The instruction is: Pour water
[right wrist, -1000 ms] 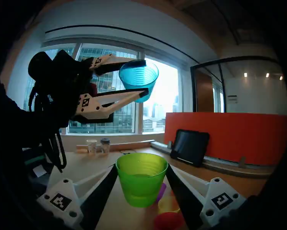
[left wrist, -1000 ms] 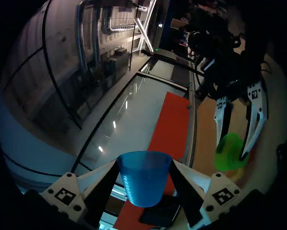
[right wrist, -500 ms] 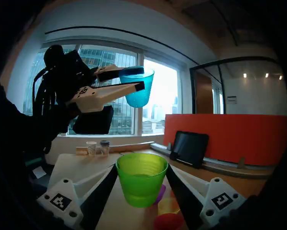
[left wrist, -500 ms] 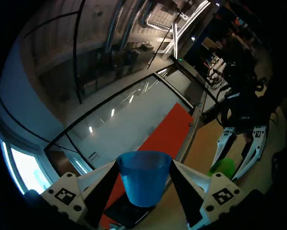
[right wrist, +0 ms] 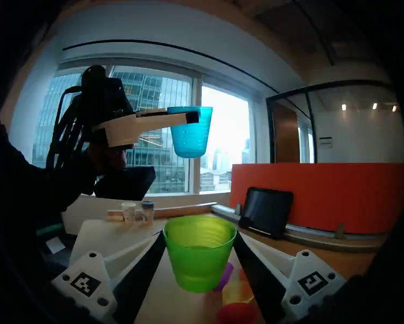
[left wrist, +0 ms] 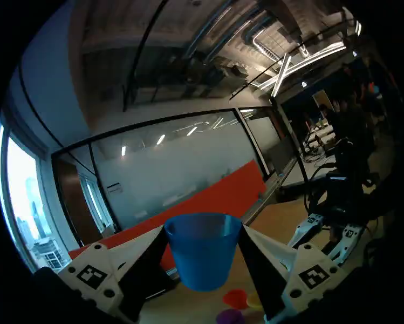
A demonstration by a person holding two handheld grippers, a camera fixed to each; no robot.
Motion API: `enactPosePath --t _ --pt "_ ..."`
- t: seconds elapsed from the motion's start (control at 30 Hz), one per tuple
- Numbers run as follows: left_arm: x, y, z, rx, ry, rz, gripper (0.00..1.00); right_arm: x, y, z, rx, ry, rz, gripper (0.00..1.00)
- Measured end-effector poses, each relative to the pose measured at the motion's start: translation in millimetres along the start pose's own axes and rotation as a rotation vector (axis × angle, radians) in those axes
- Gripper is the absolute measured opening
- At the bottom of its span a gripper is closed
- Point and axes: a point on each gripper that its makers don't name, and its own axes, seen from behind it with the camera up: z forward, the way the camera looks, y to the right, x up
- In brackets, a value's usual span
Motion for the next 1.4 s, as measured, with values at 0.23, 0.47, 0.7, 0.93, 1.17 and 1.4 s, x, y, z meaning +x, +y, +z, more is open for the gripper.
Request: enactPosePath --t 0.23,0.47,0.7,0.93,1.17,1.4 --pt "-2 -0.4 0.5 -0.033 -0.017 -0.168 0.88 2 0 -0.6 0.0 0.005 0.002 0.91" --pt "-15 -4.9 1.3 -0.042 -0.064 -0.225 0.88 3 -2 -0.3 0.002 0.005 0.005 0.91" --pt "-31 -1.4 -1.2 -0.06 -0.122 -0.214 0.88 2 -3 0.9 0.006 0.002 0.008 0.91" --pt "-39 3.0 -3.4 -0.078 -0.148 -0.233 0.89 0 -5 0.9 0.011 -0.01 0.01 0.91" --pt "-59 3.5 -8.1 -0.074 -0.175 -0.245 0.89 -7 -6 -1.6 0.012 -0.044 0.01 0.91" --pt "-98 10.4 -15.6 -0.077 -0.23 -0.272 0.89 -21 4 -11.2 -0.01 -0.102 0.016 0.91"
